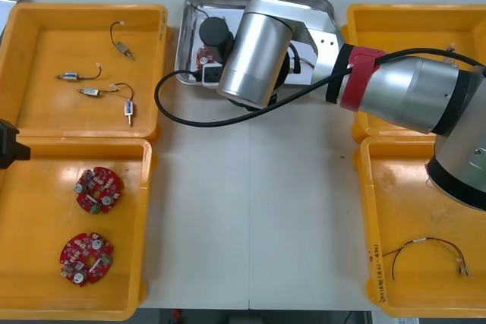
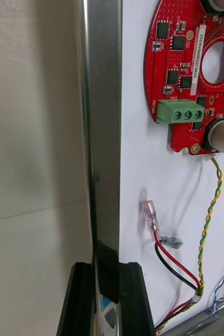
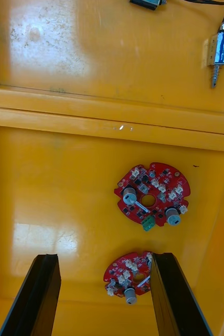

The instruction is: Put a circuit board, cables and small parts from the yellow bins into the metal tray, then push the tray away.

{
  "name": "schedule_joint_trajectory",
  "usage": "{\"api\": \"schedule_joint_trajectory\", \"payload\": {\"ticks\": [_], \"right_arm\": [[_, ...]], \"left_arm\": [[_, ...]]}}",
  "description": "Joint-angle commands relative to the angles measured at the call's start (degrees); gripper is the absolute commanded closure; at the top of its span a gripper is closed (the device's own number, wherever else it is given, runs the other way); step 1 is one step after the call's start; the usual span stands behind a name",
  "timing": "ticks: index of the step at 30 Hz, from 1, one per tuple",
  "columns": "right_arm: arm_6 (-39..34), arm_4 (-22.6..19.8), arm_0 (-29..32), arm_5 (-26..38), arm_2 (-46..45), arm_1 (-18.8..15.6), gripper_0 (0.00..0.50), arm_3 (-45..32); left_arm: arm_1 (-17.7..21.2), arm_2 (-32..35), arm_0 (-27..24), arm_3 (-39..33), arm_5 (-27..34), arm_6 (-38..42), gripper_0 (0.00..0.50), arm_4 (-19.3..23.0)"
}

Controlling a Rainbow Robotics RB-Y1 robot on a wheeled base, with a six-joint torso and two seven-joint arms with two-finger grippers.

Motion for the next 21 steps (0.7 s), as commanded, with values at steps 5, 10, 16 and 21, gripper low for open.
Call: {"api": "schedule_joint_trajectory", "payload": {"ticks": [5,10,16,21], "right_arm": [[3.3,-0.5,-3.9,-2.5,-1.9,1.5,0.500,2.5],[3.5,-0.7,-4.0,-5.2,-1.9,1.7,0.500,4.3],[4.4,-0.9,-4.0,-7.3,-1.9,1.7,0.500,5.7],[5.4,-0.9,-4.0,-8.5,-1.9,1.7,0.500,6.9]], "left_arm": [[2.5,-0.6,1.0,-0.9,0.4,-4.6,0.000,-0.4],[2.5,-0.6,1.0,-0.9,0.4,-4.6,0.000,-0.4],[2.5,-0.6,1.0,-0.9,0.4,-4.6,0.000,-0.4],[2.5,-0.6,1.0,-0.9,0.4,-4.6,0.000,-0.4]]}}
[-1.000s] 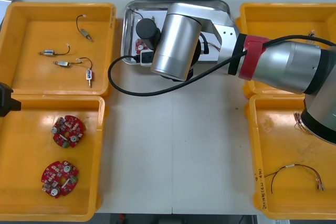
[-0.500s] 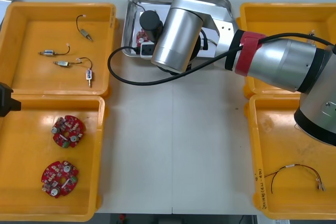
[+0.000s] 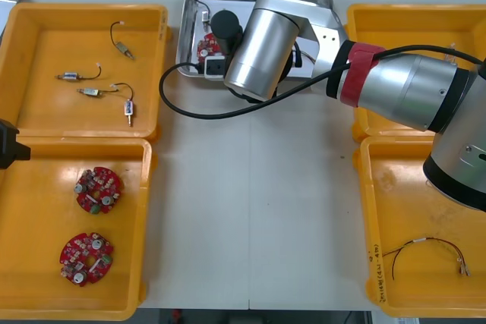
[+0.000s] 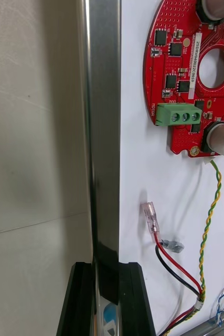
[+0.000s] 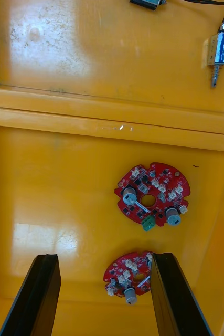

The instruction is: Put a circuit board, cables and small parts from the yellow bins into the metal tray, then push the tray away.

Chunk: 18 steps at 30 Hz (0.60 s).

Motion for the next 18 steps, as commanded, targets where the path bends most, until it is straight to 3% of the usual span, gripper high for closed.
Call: {"api": "schedule_joint_trajectory", "payload": {"ticks": [1,6,8,11,12,18], "right_arm": [[2.6,-0.5,-3.5,-1.4,-1.9,1.0,0.500,0.8],[3.0,-0.5,-3.5,-1.5,-1.9,1.0,0.500,1.0],[3.1,-0.5,-3.5,-1.5,-1.9,1.0,0.348,1.0],[3.7,-0.5,-3.6,-1.4,-1.9,1.0,0.037,1.1],[3.8,-0.5,-3.7,-1.4,-1.9,1.0,0.009,1.1],[5.0,-1.4,-4.2,0.4,-2.9,1.0,0.000,1.0]], "left_arm": [[2.5,-0.6,1.0,-0.9,0.4,-4.6,0.000,-0.4],[2.5,-0.6,1.0,-0.9,0.4,-4.6,0.000,-0.4],[2.5,-0.6,1.0,-0.9,0.4,-4.6,0.000,-0.4],[2.5,-0.6,1.0,-0.9,0.4,-4.6,0.000,-0.4],[2.5,-0.6,1.0,-0.9,0.4,-4.6,0.000,-0.4],[2.5,-0.6,1.0,-0.9,0.4,-4.6,0.000,-0.4]]}}
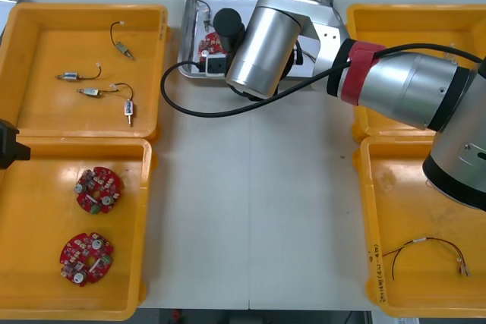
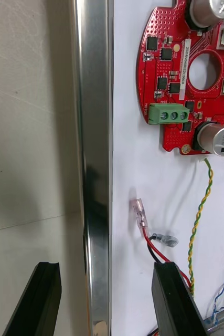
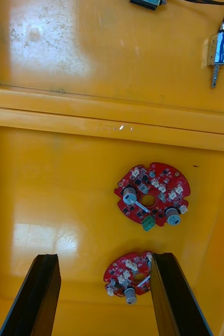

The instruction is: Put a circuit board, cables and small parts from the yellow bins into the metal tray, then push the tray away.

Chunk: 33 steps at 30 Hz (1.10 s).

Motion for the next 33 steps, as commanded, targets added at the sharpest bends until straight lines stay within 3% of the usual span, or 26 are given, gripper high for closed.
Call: {"api": "schedule_joint_trajectory", "payload": {"ticks": [1,6,16,21,22,24,33], "right_arm": [[3.2,-2.3,-3.9,2.3,-4.2,0.9,0.000,-0.2],[3.1,-5.6,-3.8,7.6,-8.8,0.9,0.000,-1.4],[2.4,-4.3,-0.6,22.0,-18.6,0.9,0.000,-9.3],[1.5,0.1,6.4,35.6,-29.6,0.9,0.000,-20.8],[1.5,0.1,6.4,35.6,-29.6,0.9,0.000,-20.8],[0.8,3.3,11.3,43.1,-35.2,0.9,0.000,-28.8],[-2.0,7.6,21.1,44.3,-49.2,0.9,0.000,-46.9]], "left_arm": [[2.5,-0.6,1.0,-0.9,0.4,-4.6,0.000,-0.4],[2.5,-0.6,1.0,-0.9,0.4,-4.6,0.000,-0.4],[2.5,-0.6,1.0,-0.9,0.4,-4.6,0.000,-0.4],[2.5,-0.6,1.0,-0.9,0.4,-4.6,0.000,-0.4],[2.5,-0.6,1.0,-0.9,0.4,-4.6,0.000,-0.4],[2.5,-0.6,1.0,-0.9,0.4,-4.6,0.000,-0.4],[2.5,-0.6,1.0,-0.9,0.4,-4.6,0.000,-0.4]]}}
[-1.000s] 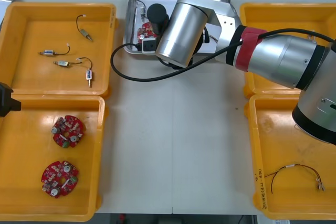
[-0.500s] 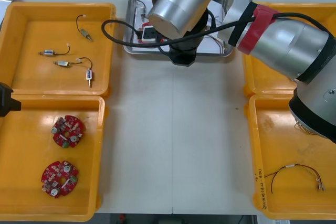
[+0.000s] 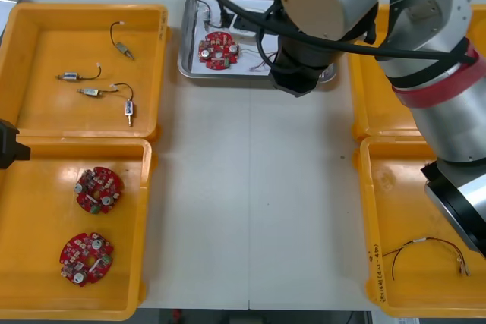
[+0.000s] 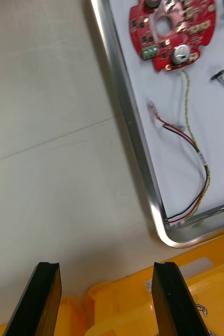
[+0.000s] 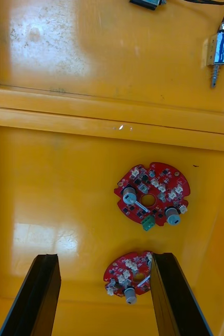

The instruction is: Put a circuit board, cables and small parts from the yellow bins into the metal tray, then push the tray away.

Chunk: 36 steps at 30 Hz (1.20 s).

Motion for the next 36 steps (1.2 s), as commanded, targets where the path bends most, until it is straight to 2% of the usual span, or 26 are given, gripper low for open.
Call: {"api": "schedule_joint_trajectory", "payload": {"ticks": [1,6,14,24,29,36], "right_arm": [[-4.3,1.0,4.0,0.1,-8.3,0.6,0.000,-8.5],[-10.0,-3.0,10.8,0.1,-14.0,-2.4,0.000,-14.9],[-17.6,-4.7,20.7,0.1,-21.1,-6.9,0.000,-22.7],[-18.3,-8.4,30.6,0.1,-36.3,-12.1,0.000,-23.0],[-18.5,-8.4,34.7,0.1,-41.1,-14.4,0.000,-22.9],[-18.9,-6.1,39.3,0.1,-46.1,-15.4,0.000,-21.7]], "left_arm": [[2.5,-0.6,1.0,-0.9,0.4,-4.6,0.000,-0.4],[2.5,-0.6,1.0,-0.9,0.4,-4.6,0.000,-0.4],[2.5,-0.6,1.0,-0.9,0.4,-4.6,0.000,-0.4],[2.5,-0.6,1.0,-0.9,0.4,-4.6,0.000,-0.4],[2.5,-0.6,1.0,-0.9,0.4,-4.6,0.000,-0.4],[2.5,-0.6,1.0,-0.9,0.4,-4.6,0.000,-0.4]]}}
